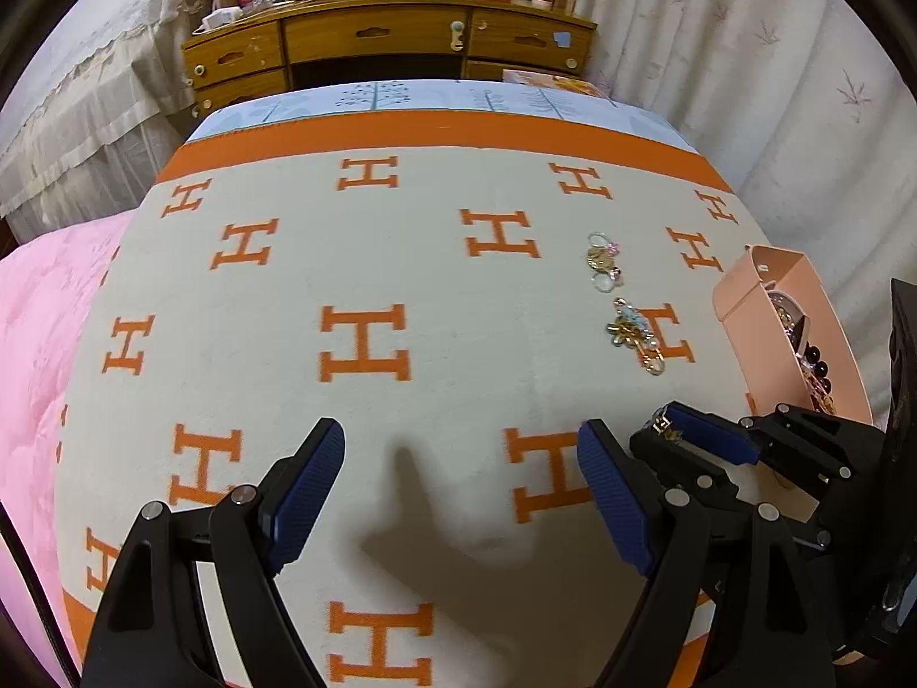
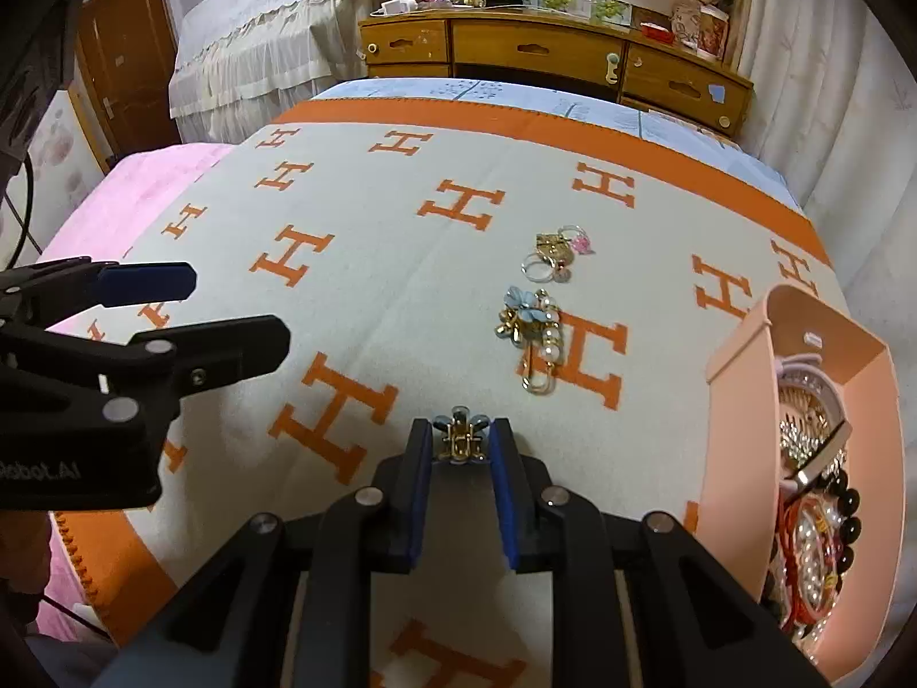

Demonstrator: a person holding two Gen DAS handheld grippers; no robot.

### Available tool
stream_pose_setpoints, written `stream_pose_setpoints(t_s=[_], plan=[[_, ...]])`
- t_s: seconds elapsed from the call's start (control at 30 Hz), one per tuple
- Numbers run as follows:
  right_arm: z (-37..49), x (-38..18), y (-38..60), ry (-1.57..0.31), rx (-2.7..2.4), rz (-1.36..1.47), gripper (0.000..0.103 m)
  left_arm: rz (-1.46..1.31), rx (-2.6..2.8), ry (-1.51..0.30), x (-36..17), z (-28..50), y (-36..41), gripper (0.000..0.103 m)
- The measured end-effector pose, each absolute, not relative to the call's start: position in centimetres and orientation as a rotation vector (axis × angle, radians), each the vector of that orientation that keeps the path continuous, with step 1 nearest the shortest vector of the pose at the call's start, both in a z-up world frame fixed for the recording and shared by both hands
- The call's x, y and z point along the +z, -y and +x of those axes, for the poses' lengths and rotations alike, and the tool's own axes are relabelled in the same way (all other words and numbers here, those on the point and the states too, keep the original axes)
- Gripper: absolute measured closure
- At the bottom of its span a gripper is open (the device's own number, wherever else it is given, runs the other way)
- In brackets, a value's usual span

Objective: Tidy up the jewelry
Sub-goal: 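Grasp the small gold charm with the right tool while the left tool approaches the blue flower brooch, then grasp the blue flower brooch with the left tool while the right tool carries the charm trayward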

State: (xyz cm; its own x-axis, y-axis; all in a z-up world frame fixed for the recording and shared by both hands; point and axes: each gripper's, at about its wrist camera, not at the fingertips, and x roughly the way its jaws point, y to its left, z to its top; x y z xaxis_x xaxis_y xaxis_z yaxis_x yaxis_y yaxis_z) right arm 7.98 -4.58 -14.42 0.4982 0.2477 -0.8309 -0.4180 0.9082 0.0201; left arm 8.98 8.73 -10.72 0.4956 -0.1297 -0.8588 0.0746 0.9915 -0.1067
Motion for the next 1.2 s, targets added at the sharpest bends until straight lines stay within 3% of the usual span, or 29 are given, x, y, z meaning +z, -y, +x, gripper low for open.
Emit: stream_pose_setpoints(t_s=[0.57,0.83,1.07,1.2], plan=[[4.9,-7.2,13.3,-0.774,0.396,0.090,0.083,0.149,-0.349,-1.007,-11.3,12.9,-2.0,0.021],[4.6,-7.4,15.3,-0.774,0.366,0.135,0.083,0.151,-0.383,-1.030,-12.7,14.7,-0.9,0.041],[4.8,-7.6,15.8,-0.777,0.364,0.146,0.083,0.160,-0.397,-1.026,-13.1,15.1,-0.3,0.047],[4.8,-7.9,15.8,-0.788,0.359,0.143,0.083,0.146,-0.414,-1.033,-13.3,15.4,-0.1,0.066]])
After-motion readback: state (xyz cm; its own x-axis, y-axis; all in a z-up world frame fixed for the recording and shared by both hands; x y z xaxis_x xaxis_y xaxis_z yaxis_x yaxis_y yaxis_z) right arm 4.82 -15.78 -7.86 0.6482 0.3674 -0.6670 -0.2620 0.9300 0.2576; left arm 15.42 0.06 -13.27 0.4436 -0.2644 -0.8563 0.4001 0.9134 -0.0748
